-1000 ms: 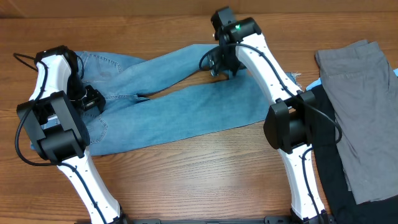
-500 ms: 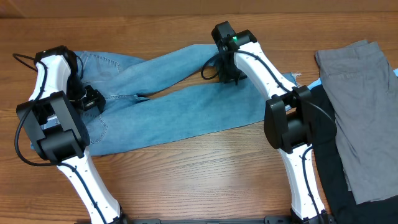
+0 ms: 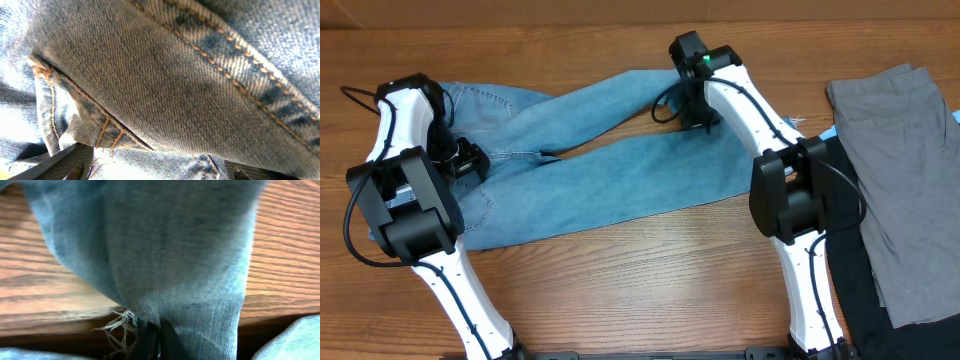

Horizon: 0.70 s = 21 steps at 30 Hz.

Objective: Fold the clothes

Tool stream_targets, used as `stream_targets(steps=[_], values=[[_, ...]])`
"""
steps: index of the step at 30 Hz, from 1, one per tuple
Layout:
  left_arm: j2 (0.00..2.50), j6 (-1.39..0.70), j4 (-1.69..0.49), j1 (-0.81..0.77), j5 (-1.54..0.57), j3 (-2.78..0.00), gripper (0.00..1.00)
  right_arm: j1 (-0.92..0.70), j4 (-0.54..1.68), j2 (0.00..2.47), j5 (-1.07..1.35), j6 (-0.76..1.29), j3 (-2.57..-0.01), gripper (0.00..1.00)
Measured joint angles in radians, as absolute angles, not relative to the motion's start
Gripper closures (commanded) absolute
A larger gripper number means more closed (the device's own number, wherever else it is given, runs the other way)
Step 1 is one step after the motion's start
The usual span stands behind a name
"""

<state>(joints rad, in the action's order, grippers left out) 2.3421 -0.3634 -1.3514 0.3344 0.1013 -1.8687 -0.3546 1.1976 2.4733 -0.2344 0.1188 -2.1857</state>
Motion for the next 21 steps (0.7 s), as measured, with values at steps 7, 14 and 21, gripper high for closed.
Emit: stream_targets(steps=[7, 14, 21], values=[[2.342, -0.363, -1.351, 0.334, 0.101, -1.869, 0.13, -0.331, 1.196, 2.473, -0.289, 0.12, -2.193, 0.96], [2.342, -0.363, -1.351, 0.334, 0.101, -1.869, 0.14, -0.266, 1.196, 2.473, -0.402, 0.12, -2.344, 0.96], [2.342, -0.363, -1.353, 0.334, 0.086, -1.869, 0.14, -0.183, 1.218, 2.473, -0.441, 0.121, -2.543, 0.58]])
